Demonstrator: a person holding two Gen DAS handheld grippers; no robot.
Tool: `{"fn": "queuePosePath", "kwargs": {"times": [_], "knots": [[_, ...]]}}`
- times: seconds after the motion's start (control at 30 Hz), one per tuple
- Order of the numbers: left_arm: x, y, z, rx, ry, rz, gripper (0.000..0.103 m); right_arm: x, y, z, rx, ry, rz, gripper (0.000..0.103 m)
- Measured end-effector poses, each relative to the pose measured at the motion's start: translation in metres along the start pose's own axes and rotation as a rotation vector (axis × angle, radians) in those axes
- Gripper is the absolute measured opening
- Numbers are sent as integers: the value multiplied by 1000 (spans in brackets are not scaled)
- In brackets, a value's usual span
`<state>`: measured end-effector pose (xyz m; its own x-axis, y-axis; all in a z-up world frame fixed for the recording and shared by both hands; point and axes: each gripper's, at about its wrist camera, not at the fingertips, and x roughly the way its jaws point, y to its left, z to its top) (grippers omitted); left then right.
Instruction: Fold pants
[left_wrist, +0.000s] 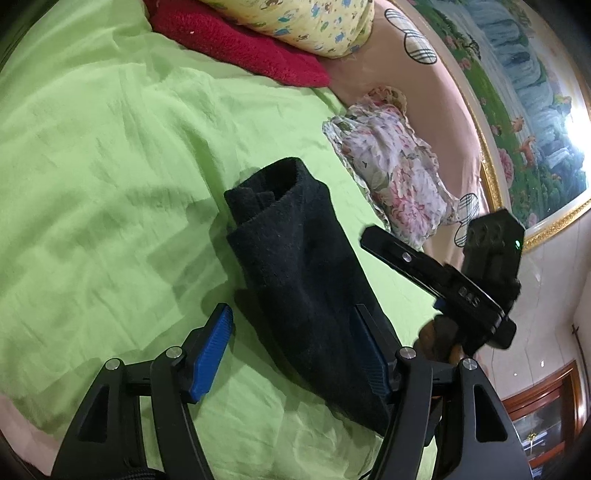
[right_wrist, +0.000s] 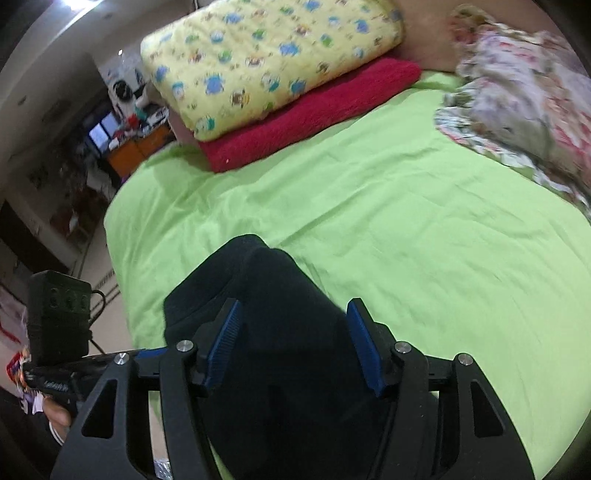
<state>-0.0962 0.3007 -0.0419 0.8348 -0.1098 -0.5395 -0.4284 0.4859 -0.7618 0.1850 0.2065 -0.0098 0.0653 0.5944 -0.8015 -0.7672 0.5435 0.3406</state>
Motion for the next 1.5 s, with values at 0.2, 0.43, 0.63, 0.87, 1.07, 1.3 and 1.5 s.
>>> {"fn": "queuePosePath", "kwargs": {"times": [0.2, 0.43, 0.63, 0.87, 1.07, 1.3, 1.5], "knots": [[12, 1, 2, -14, 15, 4, 68, 38, -2, 14, -50, 93, 45, 61], [31, -5, 14, 12, -8, 27, 68, 57, -24, 27, 27, 147, 99, 26], [50, -9, 27, 56, -33, 56, 44, 54, -38, 23, 113, 128, 159, 23], [49, -17, 32, 45, -18, -2, 22, 37, -32, 23, 116, 82, 181, 23], [31, -57, 31, 108, -38, -61, 20, 0, -24, 24, 107, 5, 194, 22], [20, -112, 23, 195, -42, -128, 20, -58, -31, 14, 140, -99, 210, 22], [20, -159, 3, 280, -20, -170, 20, -112, -37, -10, 170, -199, 185, 22]]}}
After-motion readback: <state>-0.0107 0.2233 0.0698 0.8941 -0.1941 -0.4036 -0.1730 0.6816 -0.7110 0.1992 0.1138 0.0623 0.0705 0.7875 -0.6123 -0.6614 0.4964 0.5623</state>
